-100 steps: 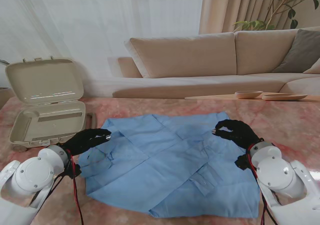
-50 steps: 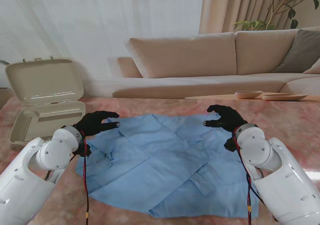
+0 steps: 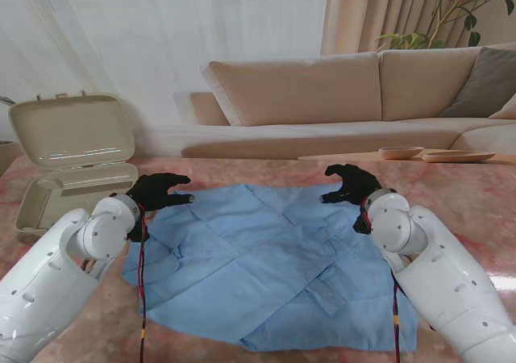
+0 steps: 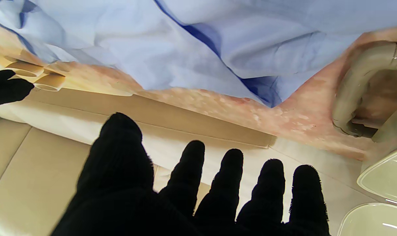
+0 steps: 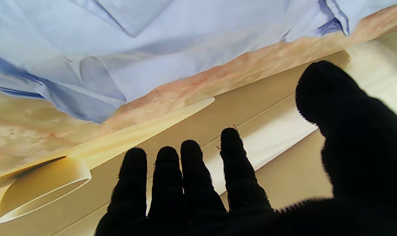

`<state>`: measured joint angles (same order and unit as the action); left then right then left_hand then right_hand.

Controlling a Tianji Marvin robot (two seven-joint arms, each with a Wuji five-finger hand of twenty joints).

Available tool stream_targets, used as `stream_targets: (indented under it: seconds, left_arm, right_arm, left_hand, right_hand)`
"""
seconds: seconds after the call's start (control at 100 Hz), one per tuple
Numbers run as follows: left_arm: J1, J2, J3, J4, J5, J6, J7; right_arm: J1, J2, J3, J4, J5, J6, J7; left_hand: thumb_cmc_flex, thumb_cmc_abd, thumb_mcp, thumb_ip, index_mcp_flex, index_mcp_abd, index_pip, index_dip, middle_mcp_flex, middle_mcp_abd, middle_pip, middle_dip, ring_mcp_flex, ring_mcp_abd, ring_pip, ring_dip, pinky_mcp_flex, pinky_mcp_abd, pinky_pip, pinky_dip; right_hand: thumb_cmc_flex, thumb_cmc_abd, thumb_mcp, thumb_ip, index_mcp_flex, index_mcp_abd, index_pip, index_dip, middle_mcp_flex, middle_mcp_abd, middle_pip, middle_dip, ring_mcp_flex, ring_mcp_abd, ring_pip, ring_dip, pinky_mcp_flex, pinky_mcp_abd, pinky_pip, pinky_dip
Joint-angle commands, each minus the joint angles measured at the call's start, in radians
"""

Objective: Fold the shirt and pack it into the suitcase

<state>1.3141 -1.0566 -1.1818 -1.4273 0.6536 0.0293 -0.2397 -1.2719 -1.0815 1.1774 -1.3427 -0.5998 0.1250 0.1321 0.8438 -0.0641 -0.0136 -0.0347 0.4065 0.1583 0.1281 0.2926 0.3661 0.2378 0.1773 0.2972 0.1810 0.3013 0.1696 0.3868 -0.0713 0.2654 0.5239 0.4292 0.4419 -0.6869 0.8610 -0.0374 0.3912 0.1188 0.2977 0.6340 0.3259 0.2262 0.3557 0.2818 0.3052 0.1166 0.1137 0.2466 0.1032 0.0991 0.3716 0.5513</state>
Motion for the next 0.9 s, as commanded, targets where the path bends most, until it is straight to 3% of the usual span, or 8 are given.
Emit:
stream_targets:
  seconds: [0.0,0.31,0.61,0.89]
  left_arm:
    - [-0.024,-0.005,0.012,0.033,-0.001,-0.006,0.005]
    - [-0.140,-0.003,0.105,0.177,0.011,-0.036,0.000]
    - [-0.223,-0.011,0.185,0.288,-0.029,-0.056,0.004]
    - [-0.267,-0.019,0.243,0.351,-0.059,-0.061,0.014]
  right_arm:
    - [0.021,-0.010,-0.008,0.024,0.011,0.002,0.007]
    - [0.138,-0.024,-0.104,0.184,0.037,0.006,-0.019]
    - [0.253,-0.047,-0.211,0.374,0.099,0.011,-0.035]
    - [0.293,-0.058,-0.255,0.461,0.133,0.003,-0.033]
  left_hand:
    - [0.022,-0.010,-0.024,-0.016,-0.039,0.016,-0.017,-0.021,-0.046,-0.006,0.010,-0.017,-0.049,-0.005,-0.005,-0.012,-0.006,-0.012,-0.024,-0.013]
    - [0.025,-0.015,-0.024,-0.016,-0.080,-0.010,-0.028,-0.028,-0.078,-0.011,0.017,-0.023,-0.059,-0.008,-0.003,-0.013,-0.005,-0.012,-0.040,-0.010]
    - [0.023,-0.013,-0.024,-0.016,-0.115,-0.030,-0.039,-0.036,-0.093,-0.014,0.021,-0.025,-0.068,0.005,-0.003,-0.010,-0.010,0.002,-0.038,0.010]
    - [0.024,-0.011,-0.023,-0.015,-0.152,-0.063,-0.058,-0.048,-0.131,-0.009,0.016,-0.025,-0.075,0.023,0.000,-0.003,-0.007,0.005,-0.030,0.033]
  right_hand:
    - [-0.023,-0.029,0.023,-0.034,-0.037,0.008,-0.016,0.001,-0.033,-0.020,0.018,0.008,-0.033,-0.024,-0.002,-0.030,-0.017,-0.026,-0.031,-0.015]
    - [-0.032,-0.021,0.017,-0.036,-0.055,0.010,-0.015,0.003,-0.079,-0.023,0.032,0.003,-0.090,-0.033,0.018,-0.037,-0.039,-0.023,-0.032,-0.008]
    - [-0.036,-0.027,0.023,-0.037,-0.064,0.011,-0.008,0.005,-0.151,-0.023,0.051,0.002,-0.182,-0.040,0.031,-0.048,-0.056,-0.024,-0.021,0.014]
    - [-0.040,-0.034,0.031,-0.041,-0.066,0.009,-0.004,0.006,-0.157,-0.024,0.054,-0.005,-0.201,-0.041,0.043,-0.050,-0.060,-0.029,-0.020,0.022]
